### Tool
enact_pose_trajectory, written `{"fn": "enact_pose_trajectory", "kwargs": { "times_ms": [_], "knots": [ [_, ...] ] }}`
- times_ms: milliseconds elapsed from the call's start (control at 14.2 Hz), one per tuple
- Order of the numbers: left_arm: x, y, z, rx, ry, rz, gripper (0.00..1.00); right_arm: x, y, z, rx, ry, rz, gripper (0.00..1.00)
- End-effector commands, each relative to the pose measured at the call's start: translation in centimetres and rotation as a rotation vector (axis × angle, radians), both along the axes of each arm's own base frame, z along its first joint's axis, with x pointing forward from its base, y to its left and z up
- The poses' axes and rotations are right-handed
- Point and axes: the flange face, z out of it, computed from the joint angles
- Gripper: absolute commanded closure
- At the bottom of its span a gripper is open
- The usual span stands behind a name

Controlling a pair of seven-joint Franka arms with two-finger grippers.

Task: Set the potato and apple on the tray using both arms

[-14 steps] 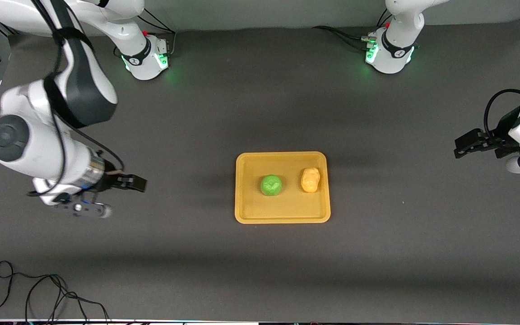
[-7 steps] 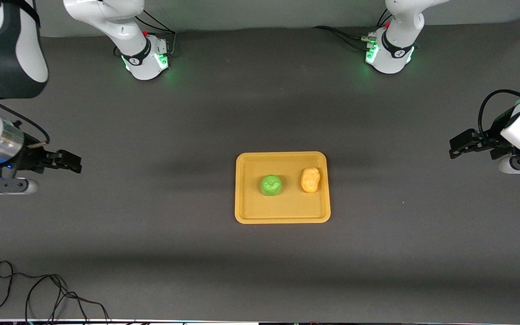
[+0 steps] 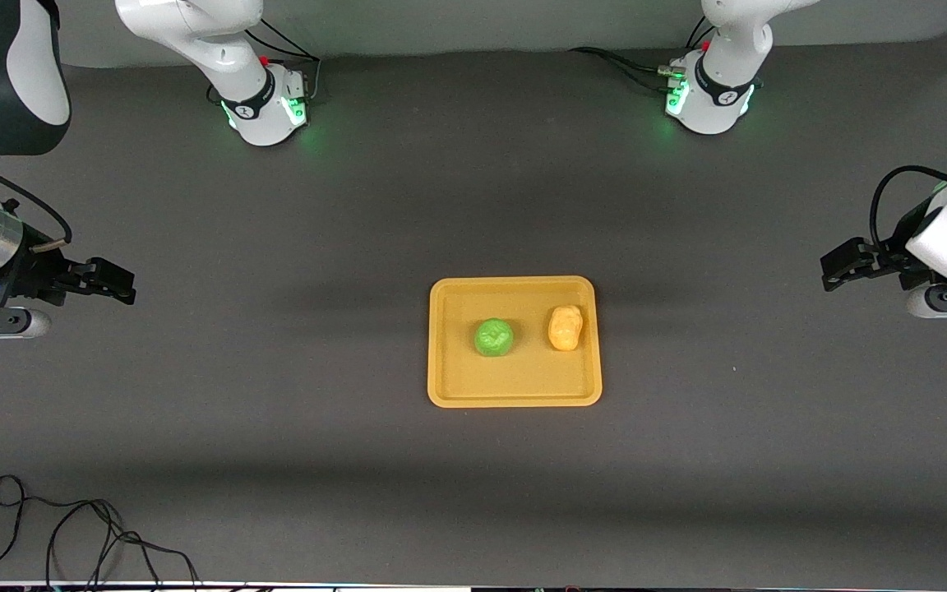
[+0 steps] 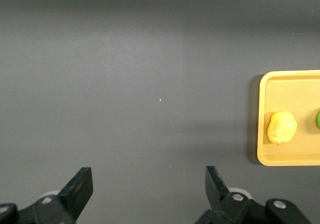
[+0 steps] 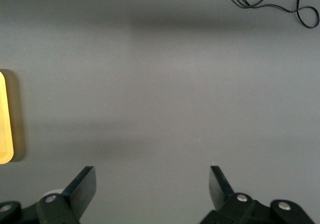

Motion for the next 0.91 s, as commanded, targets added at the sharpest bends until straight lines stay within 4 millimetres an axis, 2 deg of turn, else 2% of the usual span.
{"fn": "enact_pose_trajectory", "kwargs": {
  "times_ms": [0, 70, 211, 844],
  "knots": [
    [-0.4, -1.0, 0.0, 0.026, 0.003, 0.01, 0.0, -0.1, -0.1, 0.4, 0.025, -0.009, -0.083, 0.0],
    [-0.5, -1.1, 0.0, 0.027, 0.005, 0.009, 0.0, -0.2, -0.3, 0.5, 0.041, -0.007, -0.085, 0.0],
    [-0.4, -0.9, -0.1, 0.023, 0.007, 0.008, 0.0, -0.3, -2.0, 0.7, 0.046, -0.002, -0.116, 0.0],
    [-0.5, -0.9, -0.1, 0.016, 0.012, -0.002, 0.0, -0.7, -2.4, 1.3, 0.048, -0.009, -0.121, 0.0]
  ]
}}
